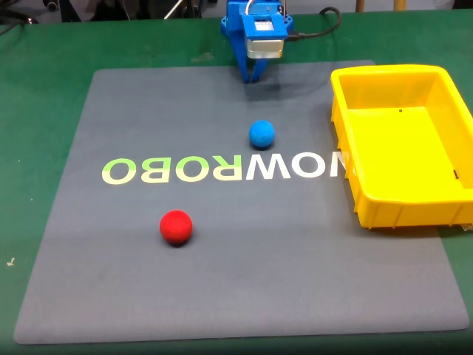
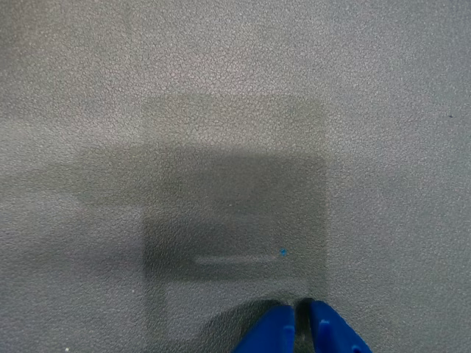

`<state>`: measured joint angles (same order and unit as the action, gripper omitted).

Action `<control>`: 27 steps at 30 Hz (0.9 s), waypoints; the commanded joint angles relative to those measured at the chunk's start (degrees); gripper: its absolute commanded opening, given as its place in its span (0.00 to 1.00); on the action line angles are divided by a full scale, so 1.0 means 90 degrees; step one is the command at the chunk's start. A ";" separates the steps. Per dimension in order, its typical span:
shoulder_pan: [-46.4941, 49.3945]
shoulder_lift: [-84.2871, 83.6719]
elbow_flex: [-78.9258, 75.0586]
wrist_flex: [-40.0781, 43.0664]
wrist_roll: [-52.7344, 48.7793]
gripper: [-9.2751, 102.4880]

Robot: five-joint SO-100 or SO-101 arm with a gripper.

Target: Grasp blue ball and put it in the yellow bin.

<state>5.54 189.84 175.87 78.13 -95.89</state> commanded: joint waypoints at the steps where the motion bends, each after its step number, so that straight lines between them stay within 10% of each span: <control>1: -0.0098 0.0059 0.0195 0.0098 -0.0010 0.08; 21: -0.0127 0.0059 0.0195 0.0098 0.0049 0.09; 27: 0.0049 0.0059 -0.0283 0.0107 -0.0195 0.32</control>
<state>5.45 189.76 175.17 78.22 -96.15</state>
